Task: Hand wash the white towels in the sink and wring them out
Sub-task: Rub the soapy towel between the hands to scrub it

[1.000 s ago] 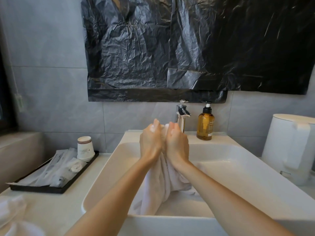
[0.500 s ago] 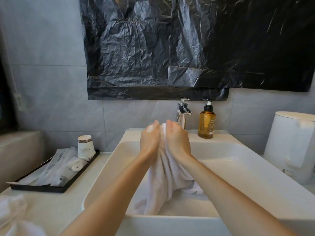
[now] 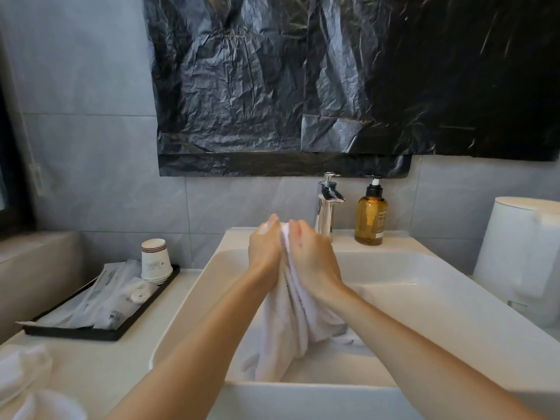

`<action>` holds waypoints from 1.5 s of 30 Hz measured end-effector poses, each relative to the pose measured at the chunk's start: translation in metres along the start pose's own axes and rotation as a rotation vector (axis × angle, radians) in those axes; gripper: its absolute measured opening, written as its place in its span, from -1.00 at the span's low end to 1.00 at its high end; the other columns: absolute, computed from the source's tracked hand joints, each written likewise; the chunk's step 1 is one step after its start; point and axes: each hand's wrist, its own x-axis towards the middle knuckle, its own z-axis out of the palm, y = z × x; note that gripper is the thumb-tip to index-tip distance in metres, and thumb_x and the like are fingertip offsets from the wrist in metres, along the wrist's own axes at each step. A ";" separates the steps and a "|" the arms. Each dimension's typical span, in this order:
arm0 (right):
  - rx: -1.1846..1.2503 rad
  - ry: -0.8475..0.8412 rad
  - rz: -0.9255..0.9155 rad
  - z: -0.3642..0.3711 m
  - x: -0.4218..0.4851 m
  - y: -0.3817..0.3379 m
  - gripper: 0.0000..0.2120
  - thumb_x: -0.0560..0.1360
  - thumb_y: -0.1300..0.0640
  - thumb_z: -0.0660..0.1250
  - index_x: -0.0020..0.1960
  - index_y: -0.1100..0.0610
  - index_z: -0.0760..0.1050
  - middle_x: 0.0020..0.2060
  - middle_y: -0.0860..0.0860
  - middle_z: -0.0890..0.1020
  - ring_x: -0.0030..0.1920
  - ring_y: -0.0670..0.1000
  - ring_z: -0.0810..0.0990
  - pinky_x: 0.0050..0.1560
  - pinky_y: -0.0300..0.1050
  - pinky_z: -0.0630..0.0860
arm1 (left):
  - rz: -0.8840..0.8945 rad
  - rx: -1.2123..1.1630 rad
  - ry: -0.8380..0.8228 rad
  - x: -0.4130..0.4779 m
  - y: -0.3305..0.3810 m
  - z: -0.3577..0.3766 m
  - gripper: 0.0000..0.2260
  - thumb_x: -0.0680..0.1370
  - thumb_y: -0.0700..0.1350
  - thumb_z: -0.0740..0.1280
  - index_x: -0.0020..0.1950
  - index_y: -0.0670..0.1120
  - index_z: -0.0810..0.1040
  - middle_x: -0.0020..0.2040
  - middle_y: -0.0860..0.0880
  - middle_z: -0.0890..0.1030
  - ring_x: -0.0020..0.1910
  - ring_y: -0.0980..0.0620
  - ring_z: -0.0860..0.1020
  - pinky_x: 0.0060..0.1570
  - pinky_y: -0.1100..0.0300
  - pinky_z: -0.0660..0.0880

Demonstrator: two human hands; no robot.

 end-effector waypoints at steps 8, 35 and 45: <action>0.017 0.017 -0.027 0.000 0.003 0.004 -0.68 0.67 -0.01 -0.01 -0.21 0.07 0.30 -0.20 0.19 0.56 -0.09 0.21 0.52 -0.14 0.03 0.35 | -0.004 -0.054 -0.020 0.000 0.002 0.002 -0.67 0.65 -0.01 0.19 -0.26 -0.13 0.43 -0.42 0.10 0.51 -0.35 0.08 0.44 -0.32 0.19 0.36; -0.001 0.162 0.111 -0.009 0.027 0.001 -0.57 0.68 -0.01 -0.05 0.06 0.23 0.50 0.02 0.23 0.61 0.09 0.24 0.53 -0.02 0.00 0.38 | 0.075 0.013 -0.135 -0.009 0.003 0.011 -0.67 0.62 -0.13 0.19 -0.36 0.00 0.36 -0.42 0.09 0.43 -0.32 0.09 0.37 -0.25 0.18 0.33; 0.007 0.188 0.007 -0.005 0.021 0.001 -0.63 0.67 -0.01 0.00 -0.21 0.12 0.36 -0.22 0.13 0.55 -0.15 0.14 0.46 -0.17 0.00 0.34 | 0.125 0.080 -0.138 -0.004 0.001 0.007 -0.68 0.58 -0.11 0.21 -0.39 0.00 0.35 -0.40 0.09 0.44 -0.27 0.03 0.35 -0.19 0.11 0.31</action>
